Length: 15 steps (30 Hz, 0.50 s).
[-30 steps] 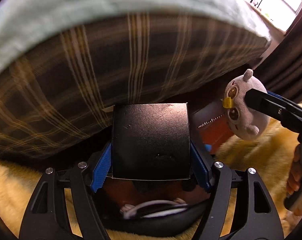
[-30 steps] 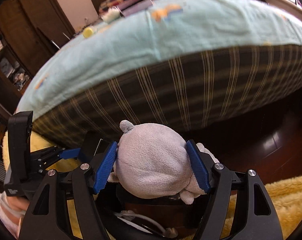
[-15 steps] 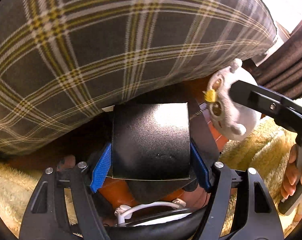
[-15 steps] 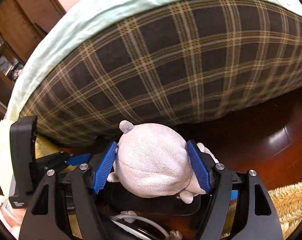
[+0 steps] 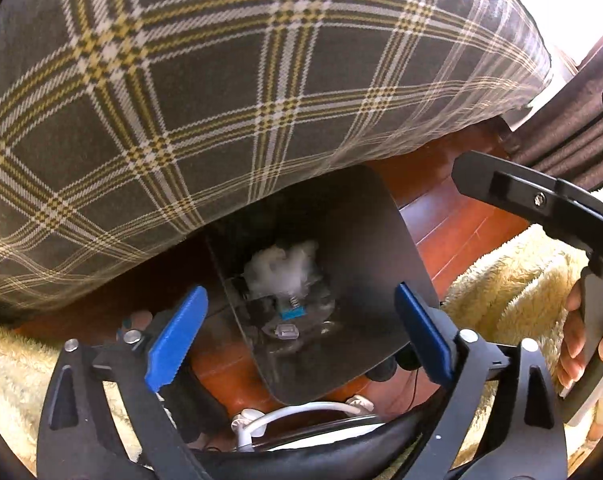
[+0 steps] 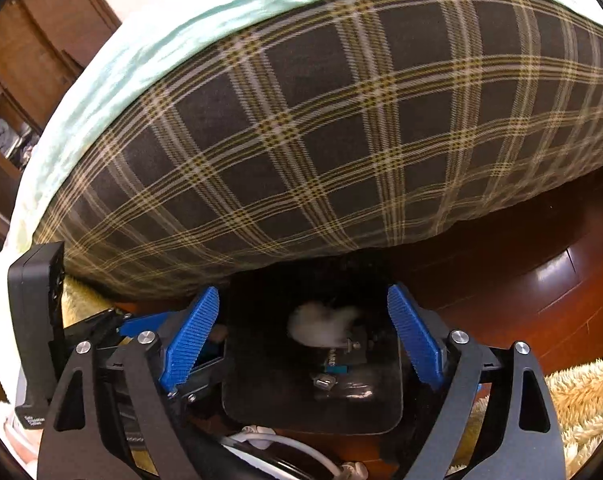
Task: Collect trash
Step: 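Lower the black box and grey plush into the bin and open both grippers, then raise both grippers back up over the items on the bed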
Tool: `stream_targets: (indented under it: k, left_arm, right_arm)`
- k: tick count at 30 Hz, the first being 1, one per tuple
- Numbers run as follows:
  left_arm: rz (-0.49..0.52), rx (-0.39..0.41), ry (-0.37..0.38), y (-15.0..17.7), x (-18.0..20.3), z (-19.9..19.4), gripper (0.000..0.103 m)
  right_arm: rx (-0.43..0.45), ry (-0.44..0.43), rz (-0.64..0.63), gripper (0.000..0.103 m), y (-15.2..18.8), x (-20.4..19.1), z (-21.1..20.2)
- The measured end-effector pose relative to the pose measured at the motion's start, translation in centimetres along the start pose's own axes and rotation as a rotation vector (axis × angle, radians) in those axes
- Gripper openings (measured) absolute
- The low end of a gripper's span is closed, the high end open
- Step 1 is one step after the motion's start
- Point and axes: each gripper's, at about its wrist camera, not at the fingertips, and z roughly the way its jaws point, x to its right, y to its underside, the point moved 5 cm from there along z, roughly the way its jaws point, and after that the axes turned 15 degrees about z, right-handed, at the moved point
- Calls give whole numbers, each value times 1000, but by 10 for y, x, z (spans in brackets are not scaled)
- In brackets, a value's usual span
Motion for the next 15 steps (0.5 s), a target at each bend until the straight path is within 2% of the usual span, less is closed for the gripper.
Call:
stream_targets:
  k: [3,7,11,15]
  left_arm:
    - [6,17,-4,-2,-1,-4,95]
    - [22,58,-14,-2,4,-17,95]
    - [55,132,-41,-10,8,-49,95]
    - [78,244,-86,-27,7,-103,95]
  right_arm:
    - [6,3,20,97,-3,10,-3]
    - [29,-33,45,99,-9,16,-14]
    - [133,-92,62,99,-24,10,-52]
    - [271,-132,-19,99,-47,-12,-106]
